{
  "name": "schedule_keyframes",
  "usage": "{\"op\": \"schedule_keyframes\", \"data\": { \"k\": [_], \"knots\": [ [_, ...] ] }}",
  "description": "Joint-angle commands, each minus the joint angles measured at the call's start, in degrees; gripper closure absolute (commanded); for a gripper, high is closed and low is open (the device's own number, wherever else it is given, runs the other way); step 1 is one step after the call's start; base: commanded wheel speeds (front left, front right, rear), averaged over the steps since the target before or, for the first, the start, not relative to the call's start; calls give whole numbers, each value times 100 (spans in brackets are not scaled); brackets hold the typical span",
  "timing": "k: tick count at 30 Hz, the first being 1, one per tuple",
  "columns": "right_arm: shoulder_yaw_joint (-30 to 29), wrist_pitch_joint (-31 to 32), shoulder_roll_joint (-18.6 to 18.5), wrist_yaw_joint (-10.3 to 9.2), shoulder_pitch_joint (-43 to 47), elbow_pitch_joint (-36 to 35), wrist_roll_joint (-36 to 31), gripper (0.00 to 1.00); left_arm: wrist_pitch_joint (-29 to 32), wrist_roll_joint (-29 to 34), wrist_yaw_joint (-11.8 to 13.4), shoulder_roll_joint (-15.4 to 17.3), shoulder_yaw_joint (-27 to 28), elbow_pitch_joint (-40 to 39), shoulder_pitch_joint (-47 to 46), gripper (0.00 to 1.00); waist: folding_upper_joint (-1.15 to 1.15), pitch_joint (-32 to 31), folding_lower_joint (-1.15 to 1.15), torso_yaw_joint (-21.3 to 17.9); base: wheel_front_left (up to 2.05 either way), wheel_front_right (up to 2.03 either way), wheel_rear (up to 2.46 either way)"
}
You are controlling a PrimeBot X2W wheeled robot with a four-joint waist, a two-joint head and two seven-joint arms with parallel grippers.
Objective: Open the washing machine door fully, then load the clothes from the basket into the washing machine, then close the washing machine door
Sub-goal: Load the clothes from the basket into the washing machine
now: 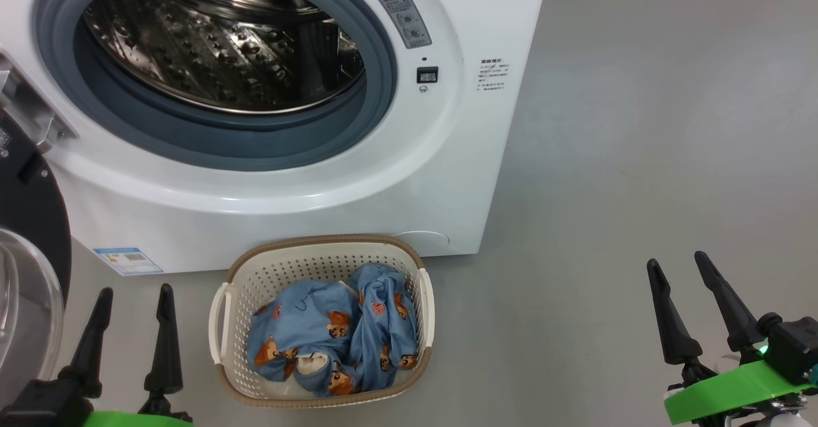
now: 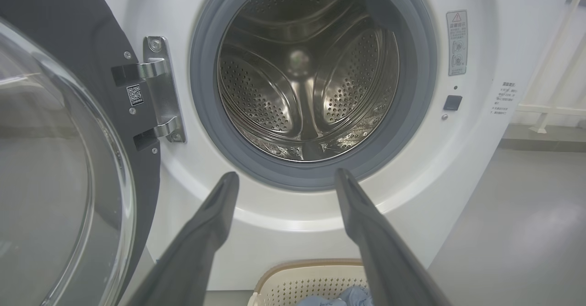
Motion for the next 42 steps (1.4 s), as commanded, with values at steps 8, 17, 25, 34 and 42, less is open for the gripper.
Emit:
{"op": "schedule_keyframes", "data": {
  "k": [8, 17, 25, 34, 42],
  "knots": [
    [132, -54, -76, 26, -196, -155, -39, 0, -30, -21, 3, 90, 115, -15, -179, 0, 0, 18, -1, -6, 0, 0, 0],
    [165, -54, -30, 26, -252, -161, -43, 0, -30, 119, 3, -57, -46, 482, -266, 0, 0, 143, -1, -31, 0, 0, 0],
    [243, -54, 42, 26, -388, -191, -57, 0, -30, 167, 3, -169, -475, 1210, -515, 0, 0, 404, -1, -125, 0, 0, 0],
    [343, -54, 166, 26, -687, -223, -83, 0, -30, 266, 3, -219, -657, 2187, -1159, 0, 0, 929, -1, -307, 0, 0, 0],
    [379, -54, 287, 26, -988, -286, -134, 0, -30, 418, 17, -197, -593, 3059, -1799, 0, 0, 1392, -1, -507, 0, 0, 0]
  ]
}}
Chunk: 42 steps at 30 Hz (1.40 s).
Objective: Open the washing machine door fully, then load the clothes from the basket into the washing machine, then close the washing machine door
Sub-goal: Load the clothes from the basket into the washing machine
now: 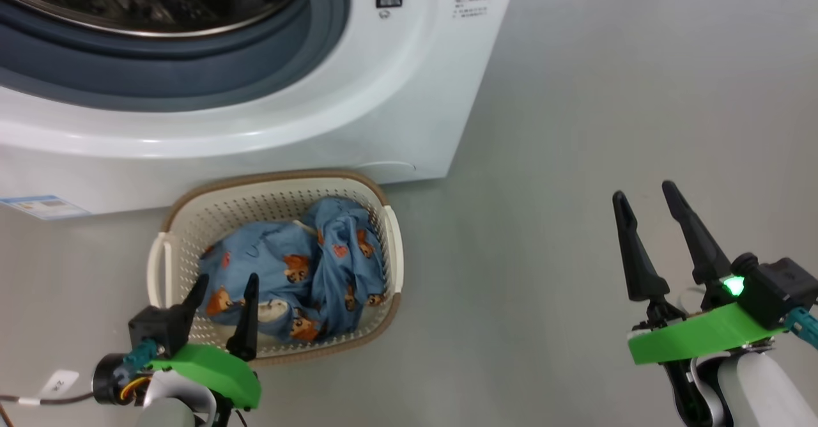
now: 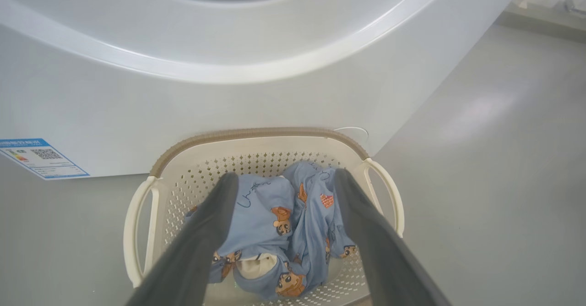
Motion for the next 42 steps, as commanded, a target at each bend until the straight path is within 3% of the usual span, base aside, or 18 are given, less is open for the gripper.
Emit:
{"op": "schedule_keyframes", "data": {
  "k": [1, 20, 31, 42],
  "knots": [
    [100, -54, -26, 26, -125, -160, -89, 0, -36, 54, 17, 103, 183, 13, -104, 0, 0, 224, -1, -154, 0, 0, 0],
    [240, -54, 280, 26, -781, -385, -180, 0, -36, 298, 169, 617, 193, 2134, -1661, 0, 0, 1358, -1, -575, 0, 0, 0],
    [468, -54, 416, 26, -1087, -485, -191, 0, -5, 420, 214, 978, 18, 2919, -2402, 0, 0, 1956, -1, -880, 0, 0, 0],
    [719, -54, 526, 26, -1224, -634, -203, 0, 366, 412, 351, 1488, -44, 3167, -2850, 0, 0, 2418, -1, -1242, 0, 0, 0]
  ]
}}
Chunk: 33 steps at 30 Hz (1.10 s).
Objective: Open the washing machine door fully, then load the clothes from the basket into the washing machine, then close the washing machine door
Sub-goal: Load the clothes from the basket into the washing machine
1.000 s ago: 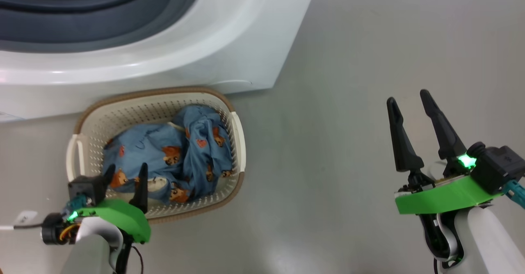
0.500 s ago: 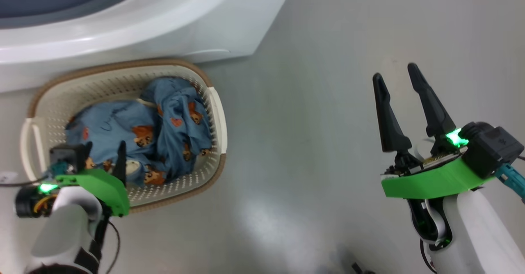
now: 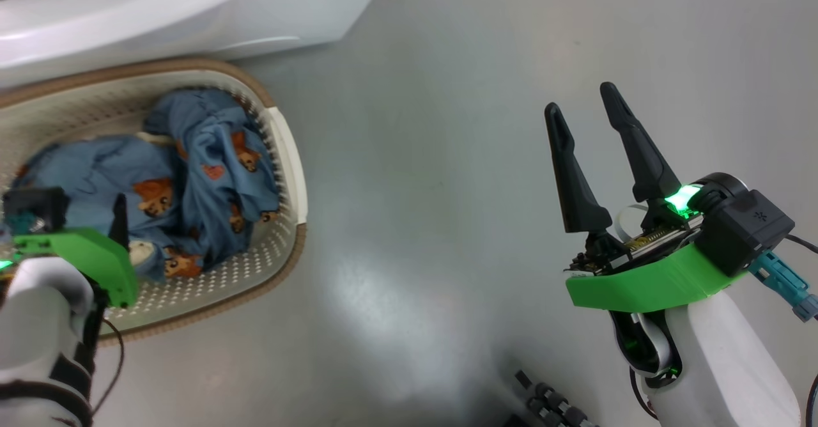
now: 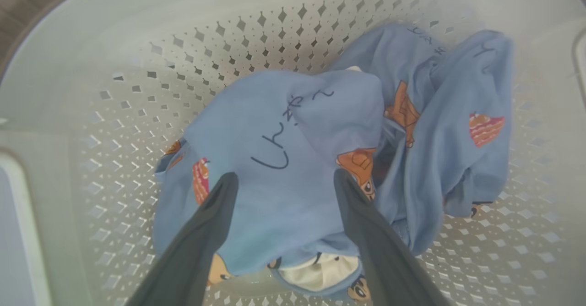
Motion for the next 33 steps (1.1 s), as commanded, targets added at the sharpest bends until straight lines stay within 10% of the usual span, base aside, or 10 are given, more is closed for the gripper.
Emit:
{"op": "schedule_keyframes", "data": {
  "k": [1, 33],
  "knots": [
    [119, -51, 5, 25, -10, -177, -12, 0, 35, 57, 44, 269, 73, -13, -14, 0, 0, 200, 0, -165, 0, 0, 0],
    [447, -51, 93, 25, -173, -396, 82, 0, 1147, -615, -306, 400, -1239, -69, -536, 0, 0, 811, 0, -451, 0, 0, 0]
  ]
}}
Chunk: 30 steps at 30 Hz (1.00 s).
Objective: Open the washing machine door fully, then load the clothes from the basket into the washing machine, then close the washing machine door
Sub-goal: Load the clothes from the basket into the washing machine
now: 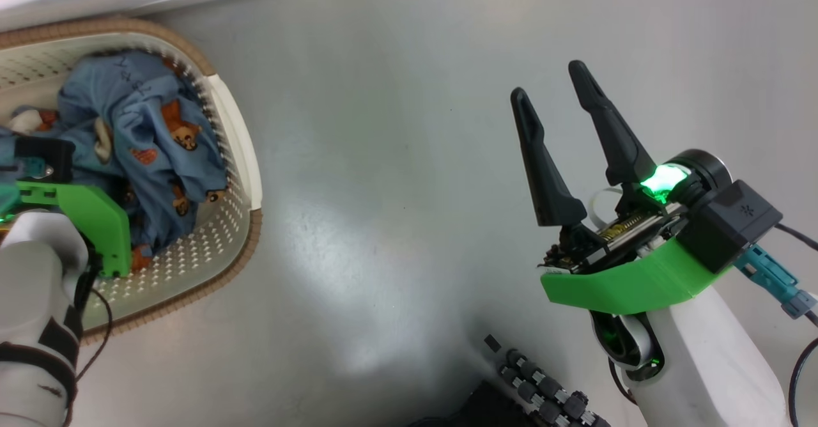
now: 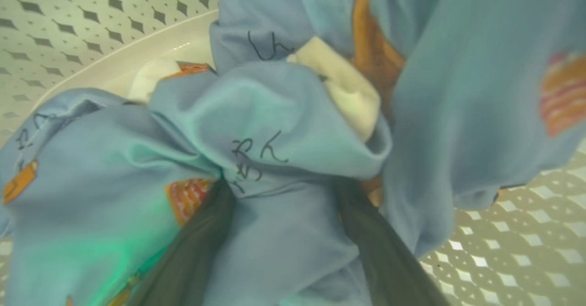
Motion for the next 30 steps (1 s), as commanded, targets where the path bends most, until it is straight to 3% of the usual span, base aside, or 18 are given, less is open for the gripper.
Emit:
{"op": "schedule_keyframes", "data": {
  "k": [1, 6, 8, 9, 10, 21, 30],
  "knots": [
    [101, -46, -6, 26, 97, -144, 80, 0, 21, -75, 5, 211, 20, -72, 96, 0, 0, 21, 0, -21, 0, 0, 0],
    [169, -46, -6, 26, 57, -188, 116, 0, 127, -342, 4, 393, -347, -127, 75, 0, 0, 68, 0, -76, 0, 0, 0],
    [185, -46, -6, 26, 52, -202, 121, 0, 154, -444, 4, 444, -472, -145, 60, 50, 0, 76, 0, -91, 0, 0, 0],
    [189, -46, -6, 26, 49, -208, 121, 0, 165, -492, 4, 469, -530, -152, 52, 84, 0, 79, 0, -96, 0, 0, 0],
    [192, -46, -6, 26, 47, -213, 121, 0, 176, -540, 4, 490, -588, -157, 44, 100, 0, 80, 0, -100, 0, 0, 0],
    [136, -46, -5, 26, -3, -198, 99, 0, 34, -1083, 4, 527, -969, -168, 8, 100, 0, -115, 0, 5, 0, 0, 0],
    [10, -46, -5, 26, 38, -57, -32, 0, -590, -1637, 4, 370, -883, -97, 284, 100, 0, -714, 0, 236, 0, 0, 0]
  ]
}}
